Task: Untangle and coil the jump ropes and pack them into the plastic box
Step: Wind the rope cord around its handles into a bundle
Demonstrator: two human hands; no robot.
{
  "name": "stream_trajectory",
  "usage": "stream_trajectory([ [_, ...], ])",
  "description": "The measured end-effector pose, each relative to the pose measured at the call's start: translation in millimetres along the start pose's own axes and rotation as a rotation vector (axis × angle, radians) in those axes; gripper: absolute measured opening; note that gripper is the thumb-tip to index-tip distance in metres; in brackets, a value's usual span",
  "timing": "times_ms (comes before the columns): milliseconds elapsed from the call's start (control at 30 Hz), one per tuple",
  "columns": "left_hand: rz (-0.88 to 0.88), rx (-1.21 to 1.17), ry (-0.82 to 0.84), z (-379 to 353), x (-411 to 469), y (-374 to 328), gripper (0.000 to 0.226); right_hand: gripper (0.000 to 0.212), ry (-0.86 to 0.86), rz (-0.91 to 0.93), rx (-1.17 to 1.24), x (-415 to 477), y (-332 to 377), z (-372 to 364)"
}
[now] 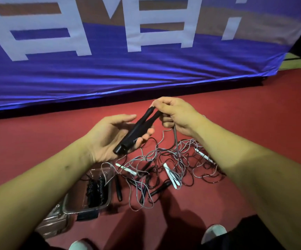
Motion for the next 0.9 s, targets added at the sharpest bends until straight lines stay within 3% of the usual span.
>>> stream_trajectory([
  [133,0.118,-0.038,0.177,-9.1,-5.4,8.3,0.053,0.023,0.003,-0.043,0.116,-0.5,-7.5,11.5],
  [267,0.094,0.021,0.191,-12.4,-6.4,12.6,0.044,0.022,0.03,-0.033,0.08,1.5,-4.3,10.0],
  [433,0.071,0.135,0.05,-2.7,-2.7,14.3,0.039,0.017,0.019,-0.039,0.006,2.5,-5.7,9.9],
  [600,0.036,0.249,-0.101,3.2,-2.3,11.5,0.01,0.02,0.024,-0.027,0.017,5.4,-4.0,3.1],
  [733,-0.088,0.353,-0.14,2.2,-5.0,-9.9,0.013,0.022,0.069,-0.068,0.047,4.6,-5.0,-1.7],
  [900,-0.46,0.271,-0.288,13.8,-13.4,-59.7,0.023,0.025,0.11,-0.136,-0.055,-2.2,-16.6,-9.3],
])
Point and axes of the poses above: each hand's wrist, its own x-axis towards the middle knuckle, its own z-axis out of the back of the hand, y = z × x, the point moved 8 cm from there along x, towards the middle knuckle, and after that the axes turned 4 degrees about -z, right-handed, at the moved point
